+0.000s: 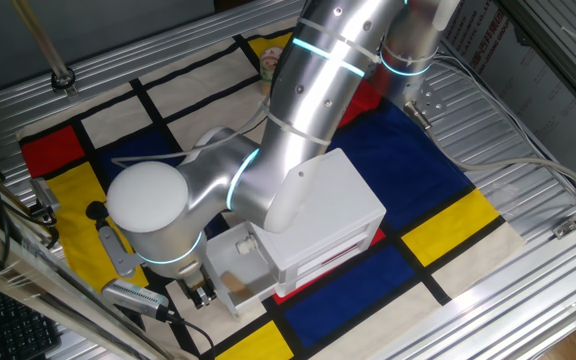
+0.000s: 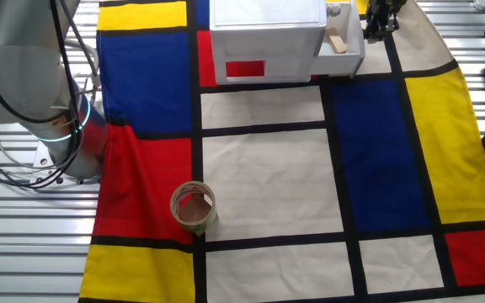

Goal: Grasp the handle and close the drawer

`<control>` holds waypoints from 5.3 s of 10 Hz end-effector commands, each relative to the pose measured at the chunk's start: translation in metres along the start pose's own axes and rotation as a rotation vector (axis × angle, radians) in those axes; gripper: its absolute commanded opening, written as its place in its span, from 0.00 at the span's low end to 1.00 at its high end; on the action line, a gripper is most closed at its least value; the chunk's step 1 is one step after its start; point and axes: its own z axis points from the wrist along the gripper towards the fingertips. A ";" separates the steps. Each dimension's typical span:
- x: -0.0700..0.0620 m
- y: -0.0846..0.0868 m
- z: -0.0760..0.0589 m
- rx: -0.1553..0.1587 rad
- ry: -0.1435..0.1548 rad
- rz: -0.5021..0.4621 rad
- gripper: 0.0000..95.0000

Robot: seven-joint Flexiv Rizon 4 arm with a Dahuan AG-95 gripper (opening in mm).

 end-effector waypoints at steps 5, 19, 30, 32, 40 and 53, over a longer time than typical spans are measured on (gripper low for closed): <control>0.000 0.000 0.000 0.002 0.006 -0.037 0.00; 0.000 0.000 0.000 0.003 0.036 -0.096 0.00; 0.000 0.000 0.000 0.013 0.043 -0.052 0.00; 0.000 0.000 -0.001 0.011 0.044 -0.052 0.00; 0.008 0.001 0.000 0.008 0.041 -0.050 0.00; 0.030 -0.003 -0.002 0.004 0.041 -0.044 0.00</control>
